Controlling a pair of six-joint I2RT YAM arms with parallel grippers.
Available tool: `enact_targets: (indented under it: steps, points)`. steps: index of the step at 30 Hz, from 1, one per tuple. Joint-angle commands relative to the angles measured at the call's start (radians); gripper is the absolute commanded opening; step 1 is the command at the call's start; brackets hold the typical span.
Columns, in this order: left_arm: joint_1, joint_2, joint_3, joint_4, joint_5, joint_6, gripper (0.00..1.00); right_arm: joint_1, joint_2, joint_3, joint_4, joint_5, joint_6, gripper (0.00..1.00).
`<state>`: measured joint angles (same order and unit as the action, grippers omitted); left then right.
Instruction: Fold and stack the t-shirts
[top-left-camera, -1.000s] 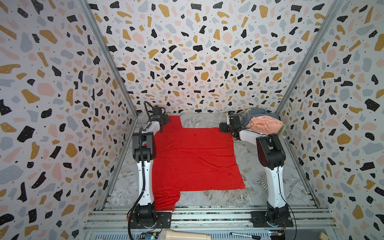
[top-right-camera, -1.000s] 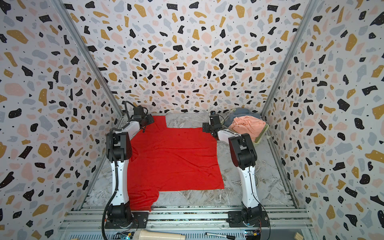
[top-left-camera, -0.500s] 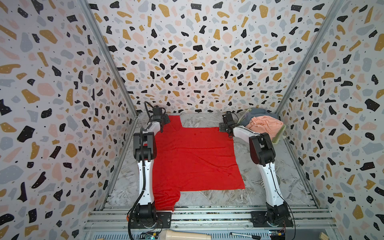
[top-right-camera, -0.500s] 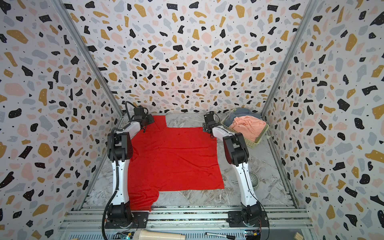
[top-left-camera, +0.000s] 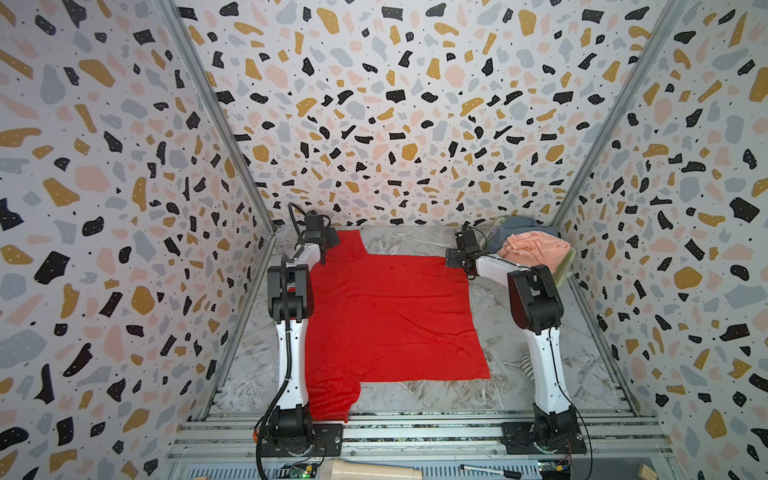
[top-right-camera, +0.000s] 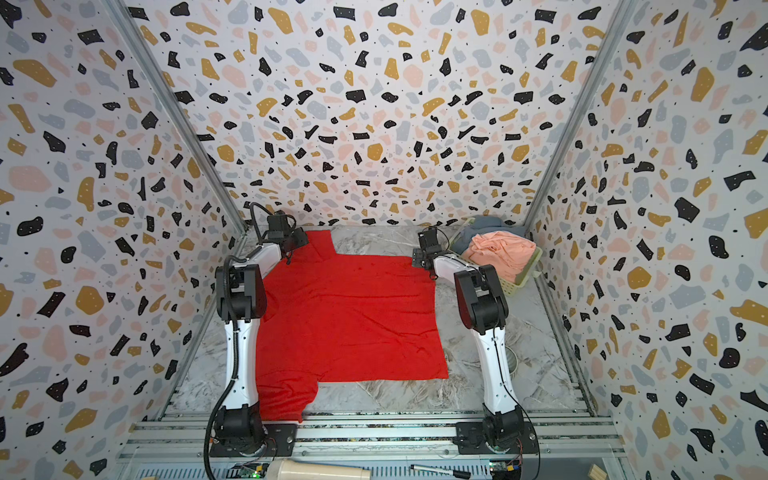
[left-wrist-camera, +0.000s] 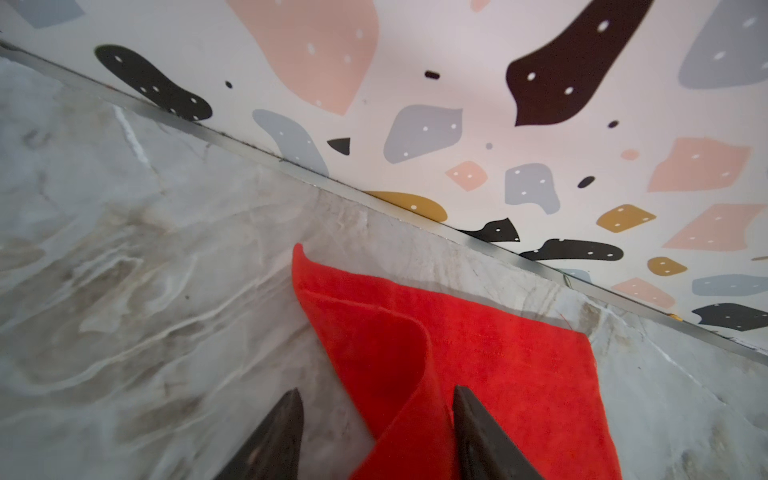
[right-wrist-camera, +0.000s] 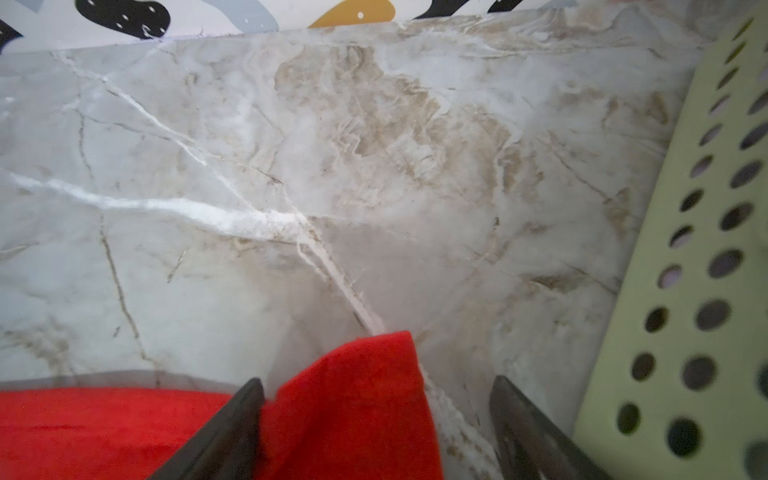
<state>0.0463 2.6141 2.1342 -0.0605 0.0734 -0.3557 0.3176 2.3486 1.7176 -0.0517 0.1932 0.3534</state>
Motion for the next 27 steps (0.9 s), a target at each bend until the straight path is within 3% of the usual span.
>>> enact_targets:
  steps: [1, 3, 6, 10, 15, 22, 27]
  points:
    - [0.012, 0.030, 0.071, 0.008, 0.020, -0.006, 0.57, -0.009, -0.013, -0.013, -0.023, -0.095, 0.003, 0.76]
    - [0.012, 0.037, 0.077, 0.018, 0.039, -0.009, 0.53, -0.009, -0.013, -0.012, -0.009, -0.110, -0.007, 0.63]
    - [0.012, 0.034, 0.072, 0.037, 0.066, -0.009, 0.39, -0.008, -0.035, -0.037, 0.039, -0.122, -0.021, 0.32]
    - [0.012, 0.007, 0.044, 0.061, 0.106, -0.005, 0.15, -0.008, -0.057, -0.055, 0.084, -0.143, -0.031, 0.12]
    - [0.012, -0.061, -0.008, 0.079, 0.132, 0.013, 0.00, -0.007, -0.095, -0.074, 0.140, -0.156, -0.040, 0.00]
    - [0.012, -0.171, -0.066, 0.139, 0.214, 0.030, 0.00, -0.006, -0.180, -0.128, 0.234, -0.171, -0.051, 0.00]
    - [0.012, -0.237, -0.116, 0.120, 0.199, 0.091, 0.00, -0.007, -0.228, -0.172, 0.269, -0.183, -0.065, 0.00]
